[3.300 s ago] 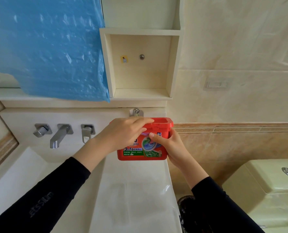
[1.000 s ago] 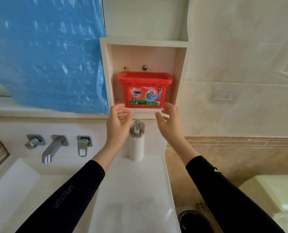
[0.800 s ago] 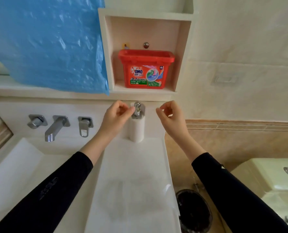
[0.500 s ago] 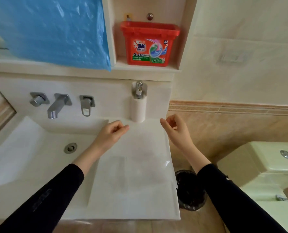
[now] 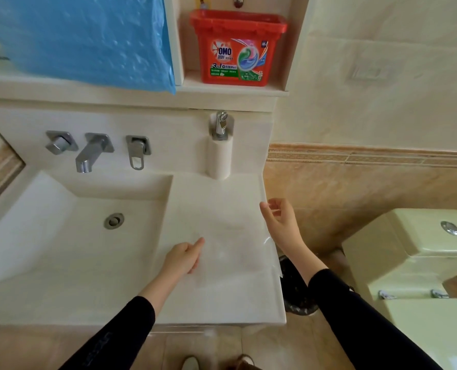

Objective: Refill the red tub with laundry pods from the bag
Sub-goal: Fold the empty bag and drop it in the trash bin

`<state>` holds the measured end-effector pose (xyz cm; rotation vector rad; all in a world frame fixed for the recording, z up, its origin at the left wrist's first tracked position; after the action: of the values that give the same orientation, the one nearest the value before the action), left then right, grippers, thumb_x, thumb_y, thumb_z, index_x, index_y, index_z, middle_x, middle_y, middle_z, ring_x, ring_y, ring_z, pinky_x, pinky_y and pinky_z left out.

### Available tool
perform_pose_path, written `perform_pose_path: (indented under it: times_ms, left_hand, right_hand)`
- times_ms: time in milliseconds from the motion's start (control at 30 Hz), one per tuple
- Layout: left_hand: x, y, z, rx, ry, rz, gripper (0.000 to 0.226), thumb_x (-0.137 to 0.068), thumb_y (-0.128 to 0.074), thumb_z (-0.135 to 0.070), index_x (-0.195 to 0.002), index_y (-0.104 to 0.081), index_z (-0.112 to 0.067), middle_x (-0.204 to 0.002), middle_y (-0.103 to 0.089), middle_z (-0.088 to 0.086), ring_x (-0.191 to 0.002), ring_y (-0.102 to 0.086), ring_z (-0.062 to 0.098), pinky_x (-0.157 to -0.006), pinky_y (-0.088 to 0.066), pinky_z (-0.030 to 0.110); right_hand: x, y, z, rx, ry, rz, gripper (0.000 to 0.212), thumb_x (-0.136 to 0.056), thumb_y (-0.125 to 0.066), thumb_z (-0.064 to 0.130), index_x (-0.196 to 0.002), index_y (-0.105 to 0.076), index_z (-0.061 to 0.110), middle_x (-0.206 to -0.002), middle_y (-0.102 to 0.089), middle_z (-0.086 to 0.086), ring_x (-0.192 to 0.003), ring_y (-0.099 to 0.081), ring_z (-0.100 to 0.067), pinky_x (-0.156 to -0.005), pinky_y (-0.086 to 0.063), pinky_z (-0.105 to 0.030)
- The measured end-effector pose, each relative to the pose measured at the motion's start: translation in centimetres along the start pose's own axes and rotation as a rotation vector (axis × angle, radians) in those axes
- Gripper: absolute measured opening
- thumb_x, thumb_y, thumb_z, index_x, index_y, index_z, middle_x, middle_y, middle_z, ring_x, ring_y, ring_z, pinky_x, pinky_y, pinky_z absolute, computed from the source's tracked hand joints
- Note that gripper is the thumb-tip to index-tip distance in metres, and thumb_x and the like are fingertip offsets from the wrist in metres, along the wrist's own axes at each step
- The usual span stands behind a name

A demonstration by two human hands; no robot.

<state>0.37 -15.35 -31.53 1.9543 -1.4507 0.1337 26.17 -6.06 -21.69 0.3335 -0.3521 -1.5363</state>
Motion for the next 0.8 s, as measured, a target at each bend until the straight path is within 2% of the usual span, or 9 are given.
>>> perform_pose_path:
  times_ms: [67,133,300,400,533,600,700,800]
  left_hand:
    - [0.4,-0.7,0.2,0.056,0.02,0.041,0.039,-0.088,-0.061,-0.037,-0.056,-0.057,-0.015,-0.041,-0.058,-0.004,-0.041,-0.055,0.013,-0.049,-0.048,0.02]
    - [0.8,-1.0,-0.1,0.135,0.015,0.072,0.03,-0.088,-0.064,-0.024,-0.06,-0.058,-0.013,-0.048,-0.058,-0.001,-0.042,-0.053,0.011,-0.043,-0.045,0.017]
    - [1.3,-0.1,-2.7,0.171,-0.11,0.073,0.02,-0.089,-0.062,-0.009,-0.068,-0.061,-0.011,-0.056,-0.058,0.002,-0.051,-0.052,0.014,-0.046,-0.045,0.016]
    - [1.7,1.1,-5.7,0.09,-0.268,0.096,0.022,-0.088,-0.061,-0.005,-0.069,-0.06,-0.015,-0.058,-0.059,0.002,-0.054,-0.054,0.015,-0.049,-0.046,0.018]
    - [3.1,2.8,-11.2,-0.085,-0.544,0.142,0.019,-0.088,-0.064,-0.009,-0.073,-0.06,-0.021,-0.063,-0.061,-0.003,-0.057,-0.056,0.013,-0.062,-0.047,0.028]
    - [3.9,3.6,-13.8,-0.148,-0.629,0.148,0.02,-0.087,-0.065,-0.012,-0.073,-0.06,-0.025,-0.065,-0.061,-0.005,-0.059,-0.055,0.011,-0.065,-0.046,0.028]
    - [5.2,4.6,-17.1,-0.201,-0.694,0.177,0.024,-0.087,-0.066,-0.013,-0.072,-0.059,-0.03,-0.065,-0.06,-0.01,-0.06,-0.054,0.008,-0.067,-0.045,0.025]
    - [6.2,5.7,-20.0,-0.236,-0.738,0.173,0.021,-0.088,-0.065,-0.015,-0.073,-0.06,-0.028,-0.067,-0.06,-0.008,-0.063,-0.054,0.012,-0.069,-0.046,0.028]
  right_hand:
    - [0.1,-0.2,0.1,0.006,0.009,0.007,0.03,-0.094,-0.058,0.043,-0.111,-0.049,0.02,-0.119,-0.055,-0.005,-0.109,-0.054,-0.022,-0.096,-0.049,-0.041]
    - [0.1,-0.4,0.3,0.008,0.016,0.019,0.027,-0.094,-0.057,0.043,-0.111,-0.048,0.023,-0.119,-0.055,-0.003,-0.108,-0.055,-0.02,-0.093,-0.048,-0.036]
    - [0.2,-0.7,0.9,0.061,0.072,0.083,0.028,-0.093,-0.057,0.046,-0.11,-0.055,0.024,-0.11,-0.062,0.009,-0.106,-0.058,-0.01,-0.089,-0.046,-0.026]
    - [0.4,-1.0,2.2,0.128,0.159,0.181,0.041,-0.09,-0.059,0.051,-0.118,-0.057,0.02,-0.116,-0.062,0.011,-0.112,-0.056,-0.006,-0.089,-0.038,-0.016]
    - [0.5,-1.9,3.5,0.164,0.144,0.436,0.085,-0.069,-0.062,0.076,-0.137,-0.044,0.028,-0.134,-0.056,0.011,-0.126,-0.047,-0.003,-0.103,-0.035,-0.025]
    - [0.5,-2.2,3.9,0.164,0.096,0.543,0.098,-0.059,-0.07,0.076,-0.141,-0.037,0.033,-0.137,-0.055,0.01,-0.128,-0.046,-0.004,-0.106,-0.036,-0.028]
    - [0.3,-2.2,4.8,0.192,0.08,0.606,0.095,-0.06,-0.081,0.062,-0.14,-0.039,0.034,-0.128,-0.061,0.006,-0.122,-0.054,-0.01,-0.103,-0.042,-0.029]
    - [0.2,-2.0,5.7,0.215,0.079,0.632,0.09,-0.062,-0.085,0.052,-0.139,-0.042,0.034,-0.12,-0.064,0.007,-0.112,-0.061,-0.012,-0.101,-0.047,-0.032]
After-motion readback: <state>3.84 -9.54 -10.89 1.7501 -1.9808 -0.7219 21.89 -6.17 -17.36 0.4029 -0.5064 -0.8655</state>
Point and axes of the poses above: each hand's wrist, its own x-axis away from the middle knuckle, its own y-axis out of the back of the hand, z = x × y, the point moved 8 cm from there along -x, towards the middle knuckle
